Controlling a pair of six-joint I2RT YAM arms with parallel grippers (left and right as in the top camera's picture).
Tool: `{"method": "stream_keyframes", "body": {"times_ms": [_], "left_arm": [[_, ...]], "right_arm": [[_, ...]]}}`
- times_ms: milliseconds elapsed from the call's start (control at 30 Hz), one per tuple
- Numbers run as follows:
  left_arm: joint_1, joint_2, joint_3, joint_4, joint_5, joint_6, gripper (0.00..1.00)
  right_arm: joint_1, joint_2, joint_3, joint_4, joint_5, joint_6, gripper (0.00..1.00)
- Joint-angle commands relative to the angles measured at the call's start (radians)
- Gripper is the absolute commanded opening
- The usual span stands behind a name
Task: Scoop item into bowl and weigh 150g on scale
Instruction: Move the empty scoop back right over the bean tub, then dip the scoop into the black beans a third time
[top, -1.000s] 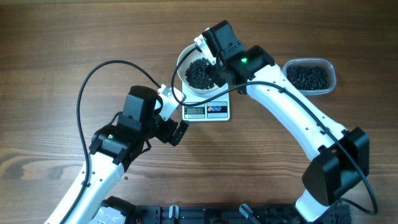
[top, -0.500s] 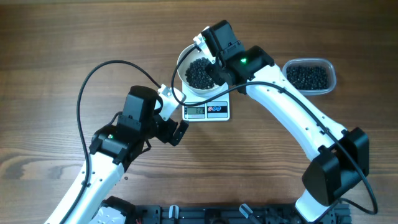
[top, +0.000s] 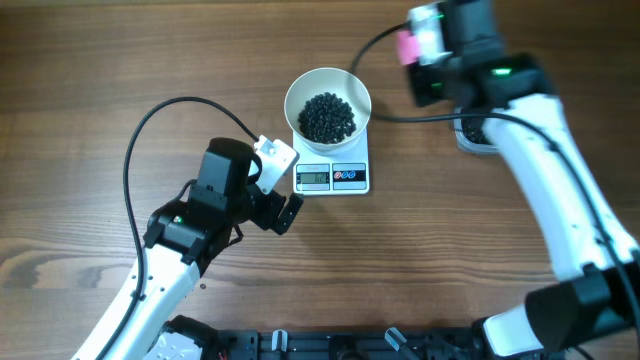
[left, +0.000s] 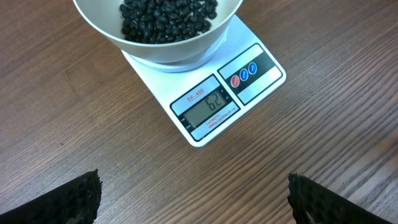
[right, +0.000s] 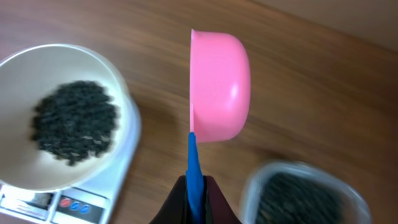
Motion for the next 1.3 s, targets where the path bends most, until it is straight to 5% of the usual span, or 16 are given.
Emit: {"method": "stream_keyframes", "body": {"times_ms": [0,267,1267], "left_arm": [[0.004,0.004,-0.004,0.000,0.005,0.009,1.00],[0.004,0.004,-0.004,-0.001,0.005,0.009,1.00],[0.004,0.004,-0.004,-0.001,0.005,0.009,1.00]], "right_arm": [[-0.123,-0.055,0.026,-0.069,-0.041,0.029,0.04],[-0.320,-0.032,-0.007,-0.196,-0.041,0.013,0.04],[-0.323,0.253,-0.100,-0.192,-0.129,-0.007,0.04]]}}
